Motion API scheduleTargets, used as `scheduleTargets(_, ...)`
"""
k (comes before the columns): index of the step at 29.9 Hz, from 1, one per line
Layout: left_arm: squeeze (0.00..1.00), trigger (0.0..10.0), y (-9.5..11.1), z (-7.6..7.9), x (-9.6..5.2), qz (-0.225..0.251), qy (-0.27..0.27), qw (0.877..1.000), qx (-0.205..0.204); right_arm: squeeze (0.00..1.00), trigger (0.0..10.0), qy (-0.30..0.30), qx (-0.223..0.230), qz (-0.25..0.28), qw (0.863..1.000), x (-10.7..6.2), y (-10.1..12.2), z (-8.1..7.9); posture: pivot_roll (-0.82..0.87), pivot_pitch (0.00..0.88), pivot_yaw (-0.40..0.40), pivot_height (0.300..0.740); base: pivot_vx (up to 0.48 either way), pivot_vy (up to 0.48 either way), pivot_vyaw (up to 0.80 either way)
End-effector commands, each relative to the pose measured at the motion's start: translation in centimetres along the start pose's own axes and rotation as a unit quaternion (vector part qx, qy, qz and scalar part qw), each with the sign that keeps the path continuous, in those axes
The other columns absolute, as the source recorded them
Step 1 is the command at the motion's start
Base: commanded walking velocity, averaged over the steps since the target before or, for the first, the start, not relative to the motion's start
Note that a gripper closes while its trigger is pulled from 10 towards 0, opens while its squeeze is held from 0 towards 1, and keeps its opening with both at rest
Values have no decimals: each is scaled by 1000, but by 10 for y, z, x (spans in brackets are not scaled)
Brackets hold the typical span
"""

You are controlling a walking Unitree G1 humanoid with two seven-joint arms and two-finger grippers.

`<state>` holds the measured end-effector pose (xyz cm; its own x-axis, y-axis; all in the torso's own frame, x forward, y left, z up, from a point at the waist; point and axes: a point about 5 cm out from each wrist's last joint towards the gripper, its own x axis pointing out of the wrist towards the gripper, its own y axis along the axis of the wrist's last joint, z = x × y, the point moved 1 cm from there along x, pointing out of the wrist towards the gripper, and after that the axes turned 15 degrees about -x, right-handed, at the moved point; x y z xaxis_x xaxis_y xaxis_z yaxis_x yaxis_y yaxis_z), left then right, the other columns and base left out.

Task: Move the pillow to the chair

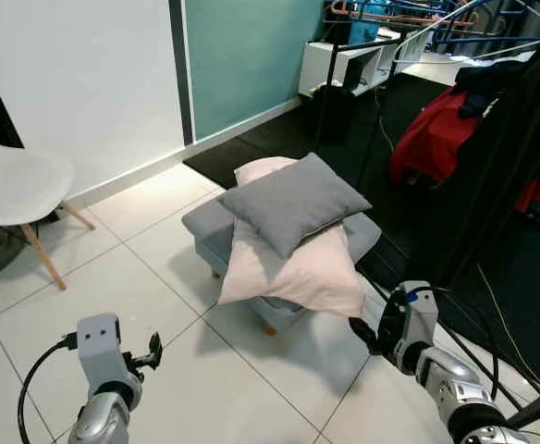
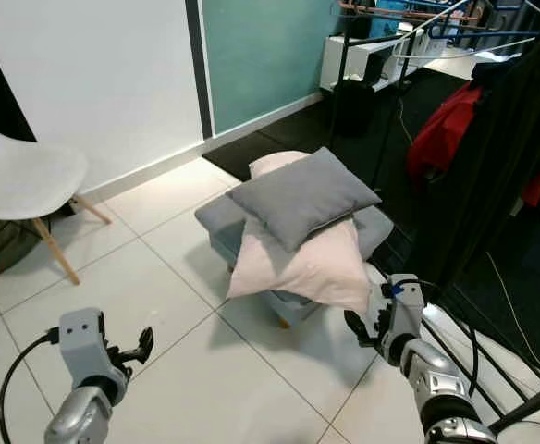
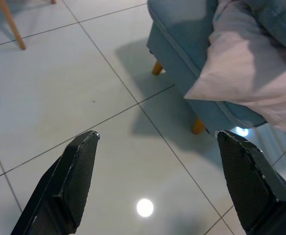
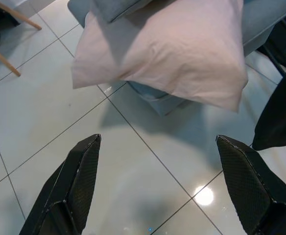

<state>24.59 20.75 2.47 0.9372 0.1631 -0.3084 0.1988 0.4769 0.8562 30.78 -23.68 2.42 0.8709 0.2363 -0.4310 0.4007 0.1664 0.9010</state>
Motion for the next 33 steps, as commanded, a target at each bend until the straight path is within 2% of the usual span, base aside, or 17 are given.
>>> scheduleTargets(1,0,10000,-2,-1,0,-6,-3,1000,-4,0,10000,5,-3,3,1000,2,4,-1,-128,67,-56,740,300,0,0)
scheduleTargets(20,0,10000,-5,0,1,-11,-7,1000,-11,0,10000,23,-10,-3,1000,2,5,-2,-136,61,-55,740,339,0,0)
scheduleTargets(33,0,10000,-6,2,2,-12,-12,1000,-15,0,10000,18,-4,-16,1000,3,3,-4,-134,56,-55,740,480,0,0)
